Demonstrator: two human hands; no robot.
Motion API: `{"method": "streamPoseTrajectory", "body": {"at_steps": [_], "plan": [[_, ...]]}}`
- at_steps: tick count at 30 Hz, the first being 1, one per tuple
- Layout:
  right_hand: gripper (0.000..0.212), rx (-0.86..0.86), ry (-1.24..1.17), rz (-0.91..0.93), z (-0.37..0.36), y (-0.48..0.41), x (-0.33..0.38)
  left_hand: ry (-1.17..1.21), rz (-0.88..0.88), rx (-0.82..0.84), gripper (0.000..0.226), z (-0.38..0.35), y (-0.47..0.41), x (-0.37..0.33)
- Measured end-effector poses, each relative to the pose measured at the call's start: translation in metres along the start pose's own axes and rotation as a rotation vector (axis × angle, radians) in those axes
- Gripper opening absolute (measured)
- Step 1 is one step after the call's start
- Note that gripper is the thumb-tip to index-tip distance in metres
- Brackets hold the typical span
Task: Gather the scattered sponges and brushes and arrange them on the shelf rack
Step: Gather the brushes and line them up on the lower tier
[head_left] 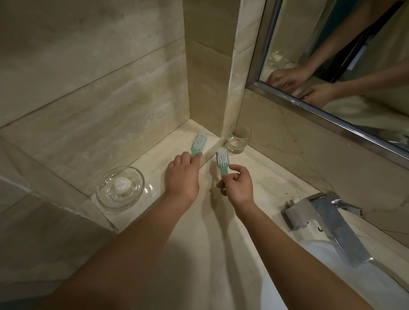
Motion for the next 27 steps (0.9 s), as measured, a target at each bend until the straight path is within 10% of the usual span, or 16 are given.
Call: {"method": "streamPoseTrajectory", "body": {"at_steps": [17, 22, 27], "plan": [[0.037, 0.057, -0.068, -0.2, 0.032, 0.061, -0.013, 0.995, 0.491, 0.108, 0.059, 0.005, 0.062, -0.043], [0.031, -0.028, -0.059, -0.185, 0.065, 0.1, -0.022, 1.491, 0.847, 0.376, 0.04, 0.006, 0.092, -0.074], [0.029, -0.076, -0.069, -0.147, 0.096, 0.14, -0.038, 1.462, 0.862, 0.644, 0.013, 0.015, 0.137, -0.106]]}}
Point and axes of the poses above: each hand's wrist, its own y-axis away from the middle knuckle, its own z-axis out of the back of the hand, x = y × z, the point moved 3 cm from there along -y, towards the middle knuckle, and after that the axes turned 3 degrees about y, right-handed, at the moved point
